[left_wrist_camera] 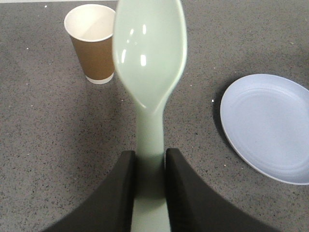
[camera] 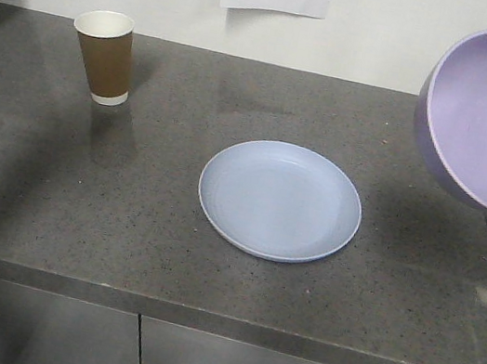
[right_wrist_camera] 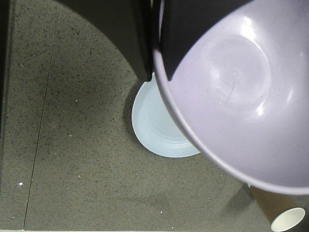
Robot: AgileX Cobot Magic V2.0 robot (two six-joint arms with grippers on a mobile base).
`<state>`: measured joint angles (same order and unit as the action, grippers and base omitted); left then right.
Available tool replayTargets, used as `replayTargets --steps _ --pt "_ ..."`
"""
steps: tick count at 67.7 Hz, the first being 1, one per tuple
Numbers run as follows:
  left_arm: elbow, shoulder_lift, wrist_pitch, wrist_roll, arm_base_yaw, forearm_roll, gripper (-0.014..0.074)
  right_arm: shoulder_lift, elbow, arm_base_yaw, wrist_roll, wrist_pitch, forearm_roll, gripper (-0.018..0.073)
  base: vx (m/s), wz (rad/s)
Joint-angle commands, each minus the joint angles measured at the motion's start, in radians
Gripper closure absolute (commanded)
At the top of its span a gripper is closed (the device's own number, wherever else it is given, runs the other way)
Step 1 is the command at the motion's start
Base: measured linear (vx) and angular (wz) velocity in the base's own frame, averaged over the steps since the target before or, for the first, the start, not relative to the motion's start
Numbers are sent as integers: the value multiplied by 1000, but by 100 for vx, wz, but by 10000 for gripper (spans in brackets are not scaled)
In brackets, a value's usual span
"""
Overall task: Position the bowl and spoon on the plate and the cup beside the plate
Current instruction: 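Approach and stop at the counter edge in front of the plate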
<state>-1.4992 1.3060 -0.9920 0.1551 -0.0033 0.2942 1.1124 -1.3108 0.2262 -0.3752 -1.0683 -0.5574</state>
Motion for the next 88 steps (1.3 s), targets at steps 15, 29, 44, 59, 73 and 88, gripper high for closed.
replayTargets --steps 15,29,44,59,73,88 --pt "-26 -26 55 1 -1 24 603 -18 -32 1 -10 53 -41 566 5 0" --pt "-26 -26 55 1 -1 24 603 -18 -32 1 -10 53 -41 566 5 -4" --pt "-26 -26 55 1 -1 24 603 -18 -32 1 -10 53 -41 566 5 -2" --pt "-26 -26 55 1 -1 24 603 -18 -32 1 -10 53 -41 566 5 -1" --pt "-26 -26 55 1 -1 24 603 -18 -32 1 -10 53 -41 566 5 -2" --pt "-26 -26 55 1 -1 24 603 -18 -32 1 -10 53 -41 566 4 -1"
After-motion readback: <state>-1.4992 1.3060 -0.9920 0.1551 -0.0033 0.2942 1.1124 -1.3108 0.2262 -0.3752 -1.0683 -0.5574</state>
